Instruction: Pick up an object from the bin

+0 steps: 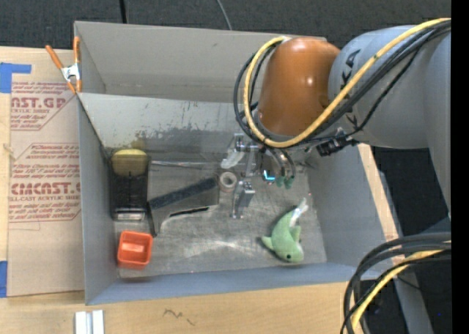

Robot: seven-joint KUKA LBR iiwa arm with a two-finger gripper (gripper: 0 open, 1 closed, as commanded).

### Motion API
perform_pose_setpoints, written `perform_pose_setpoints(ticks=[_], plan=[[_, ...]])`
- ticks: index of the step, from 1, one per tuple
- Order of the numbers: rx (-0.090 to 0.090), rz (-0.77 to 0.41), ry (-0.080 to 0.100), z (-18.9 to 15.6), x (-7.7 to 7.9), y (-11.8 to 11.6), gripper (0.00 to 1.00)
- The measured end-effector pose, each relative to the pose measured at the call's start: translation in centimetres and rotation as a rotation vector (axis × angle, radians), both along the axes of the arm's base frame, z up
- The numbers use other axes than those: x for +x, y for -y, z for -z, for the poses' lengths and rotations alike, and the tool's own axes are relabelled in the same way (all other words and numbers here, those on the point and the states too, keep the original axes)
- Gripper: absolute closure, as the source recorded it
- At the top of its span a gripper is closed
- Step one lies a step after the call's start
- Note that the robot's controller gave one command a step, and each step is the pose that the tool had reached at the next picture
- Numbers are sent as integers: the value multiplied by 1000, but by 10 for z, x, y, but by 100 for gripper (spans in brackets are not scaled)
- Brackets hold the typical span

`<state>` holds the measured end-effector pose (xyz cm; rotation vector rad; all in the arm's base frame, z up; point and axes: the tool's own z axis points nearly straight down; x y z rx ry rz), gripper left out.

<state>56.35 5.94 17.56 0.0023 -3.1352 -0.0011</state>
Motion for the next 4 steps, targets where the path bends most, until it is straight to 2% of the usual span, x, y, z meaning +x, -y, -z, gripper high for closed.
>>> perform_pose_setpoints(ticks=[1,2,3,4], plan=[[1,1,7,-4,2,0,0],[0,-57,15,11,3,2,0],[-1,-283,12,63,14,-21,0],[16,-453,26,94,29,-4,100]])
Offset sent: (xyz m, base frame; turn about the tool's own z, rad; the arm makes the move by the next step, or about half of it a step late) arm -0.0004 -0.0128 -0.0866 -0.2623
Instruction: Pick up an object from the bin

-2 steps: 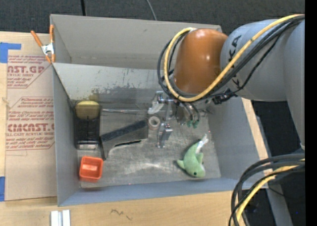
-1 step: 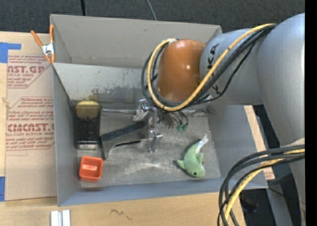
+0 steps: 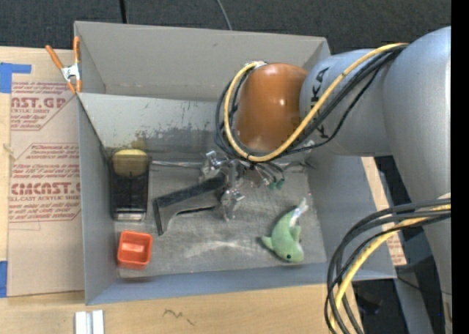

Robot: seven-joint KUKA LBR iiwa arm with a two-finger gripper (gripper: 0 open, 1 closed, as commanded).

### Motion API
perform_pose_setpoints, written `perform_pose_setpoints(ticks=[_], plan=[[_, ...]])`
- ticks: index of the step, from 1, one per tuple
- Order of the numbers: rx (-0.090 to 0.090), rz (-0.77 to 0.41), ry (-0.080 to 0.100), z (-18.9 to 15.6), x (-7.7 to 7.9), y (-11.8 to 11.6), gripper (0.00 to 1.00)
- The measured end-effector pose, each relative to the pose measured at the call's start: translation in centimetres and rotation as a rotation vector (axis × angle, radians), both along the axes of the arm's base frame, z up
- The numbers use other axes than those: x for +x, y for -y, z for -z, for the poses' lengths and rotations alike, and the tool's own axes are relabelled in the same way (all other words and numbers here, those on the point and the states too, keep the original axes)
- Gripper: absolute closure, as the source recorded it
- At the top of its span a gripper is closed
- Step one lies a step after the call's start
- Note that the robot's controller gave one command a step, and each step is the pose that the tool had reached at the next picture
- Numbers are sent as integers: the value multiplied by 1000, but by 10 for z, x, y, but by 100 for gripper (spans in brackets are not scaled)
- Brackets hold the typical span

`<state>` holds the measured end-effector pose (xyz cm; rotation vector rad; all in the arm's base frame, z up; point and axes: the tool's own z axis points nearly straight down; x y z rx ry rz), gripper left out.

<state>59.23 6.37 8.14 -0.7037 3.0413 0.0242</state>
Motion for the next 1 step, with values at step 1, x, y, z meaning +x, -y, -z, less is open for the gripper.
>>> perform_pose_setpoints(ticks=[1], plan=[[0,0,1,0,0,0,100]])
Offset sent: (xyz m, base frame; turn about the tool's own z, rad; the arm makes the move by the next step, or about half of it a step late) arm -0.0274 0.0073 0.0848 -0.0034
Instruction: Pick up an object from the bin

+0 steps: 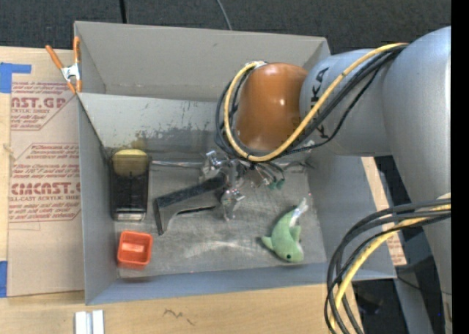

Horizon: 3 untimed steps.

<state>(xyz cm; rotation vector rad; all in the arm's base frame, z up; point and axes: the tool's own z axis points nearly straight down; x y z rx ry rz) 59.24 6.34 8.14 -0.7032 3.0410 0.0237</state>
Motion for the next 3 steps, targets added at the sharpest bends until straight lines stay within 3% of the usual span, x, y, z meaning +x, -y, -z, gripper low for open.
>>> perform_pose_setpoints(ticks=[1,2,3], plan=[[-18,-1,-24,-35,-20,0,100],[-19,-9,-24,-104,-29,-2,100],[-19,-16,-13,-149,-33,-2,100]])
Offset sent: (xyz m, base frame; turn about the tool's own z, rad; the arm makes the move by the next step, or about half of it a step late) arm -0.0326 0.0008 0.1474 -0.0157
